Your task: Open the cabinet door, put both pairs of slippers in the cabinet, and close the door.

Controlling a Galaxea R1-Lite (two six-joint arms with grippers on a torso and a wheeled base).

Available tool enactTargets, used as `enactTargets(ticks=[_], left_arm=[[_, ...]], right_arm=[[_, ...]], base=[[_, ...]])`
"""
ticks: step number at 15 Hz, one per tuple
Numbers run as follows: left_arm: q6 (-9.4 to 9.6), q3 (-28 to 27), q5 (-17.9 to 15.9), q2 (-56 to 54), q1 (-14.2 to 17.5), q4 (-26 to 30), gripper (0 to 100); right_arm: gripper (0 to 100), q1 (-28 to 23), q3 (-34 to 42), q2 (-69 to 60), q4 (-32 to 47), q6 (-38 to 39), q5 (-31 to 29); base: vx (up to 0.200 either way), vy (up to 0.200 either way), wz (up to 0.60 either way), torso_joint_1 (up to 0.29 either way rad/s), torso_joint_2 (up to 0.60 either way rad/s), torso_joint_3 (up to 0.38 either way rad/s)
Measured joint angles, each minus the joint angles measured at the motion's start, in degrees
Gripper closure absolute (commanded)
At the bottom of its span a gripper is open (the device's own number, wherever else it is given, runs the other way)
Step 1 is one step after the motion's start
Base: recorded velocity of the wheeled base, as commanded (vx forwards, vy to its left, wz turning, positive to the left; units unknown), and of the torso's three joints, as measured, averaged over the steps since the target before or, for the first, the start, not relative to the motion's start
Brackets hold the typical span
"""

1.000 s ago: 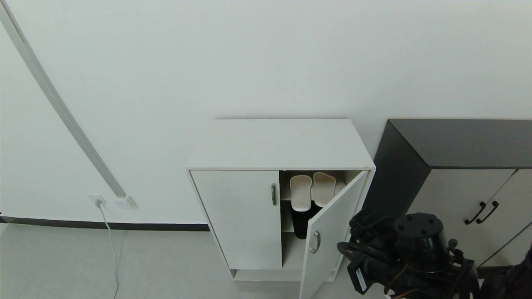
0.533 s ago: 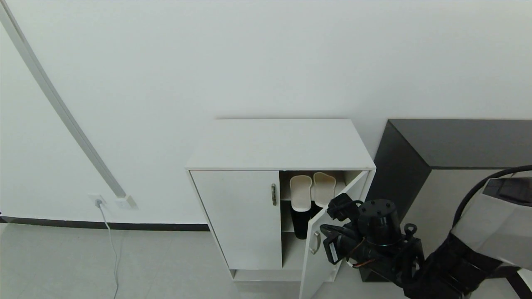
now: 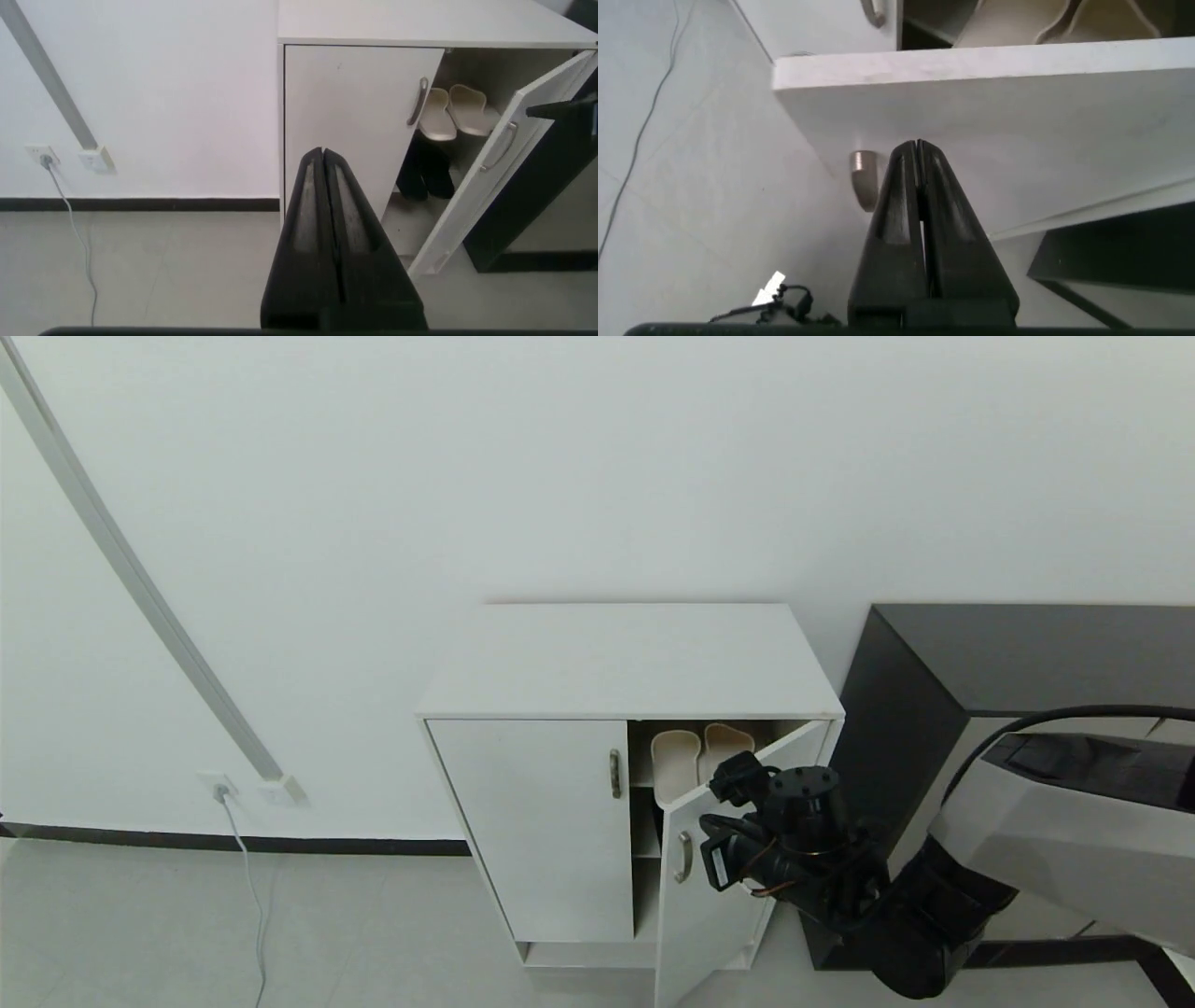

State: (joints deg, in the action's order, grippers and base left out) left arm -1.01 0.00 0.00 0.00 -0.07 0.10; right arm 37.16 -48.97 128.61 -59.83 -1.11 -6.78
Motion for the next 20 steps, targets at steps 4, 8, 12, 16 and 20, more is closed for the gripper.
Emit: enactTargets(ticks=[4,8,12,16,20], left_arm=[[0.0,0.0,0.0,0.0,0.0,0.0,100],[-0.02,0.0,0.1,0.0,0.0,0.0,100],[0.0,0.0,0.1,0.0,0.0,0.0,100],[-0.02,0.0,0.1,0.0,0.0,0.0,100],[-0.02,0.0,0.0,0.0,0.0,0.0,100]], right_arm=[[100,-0.3,-4.3,2.8,0.1,-0.2,-0.1],[100,-0.7,-9.2,5.6,0.4,-0.3,-0.1],[100,-1.6,-14.1,8.9,0.4,-0.3,-0.2],[100,-2.7,-17.9,11.7,0.3,-0.3,-0.2],[100,-3.6,-22.2,13.9,0.5,-0.3,-0.2]], base=[[0.0,0.0,0.0,0.0,0.0,0.0],[0.0,0.0,0.0,0.0,0.0,0.0],[0.0,0.0,0.0,0.0,0.0,0.0],[0.0,0.0,0.0,0.0,0.0,0.0],[0.0,0.0,0.0,0.0,0.0,0.0]])
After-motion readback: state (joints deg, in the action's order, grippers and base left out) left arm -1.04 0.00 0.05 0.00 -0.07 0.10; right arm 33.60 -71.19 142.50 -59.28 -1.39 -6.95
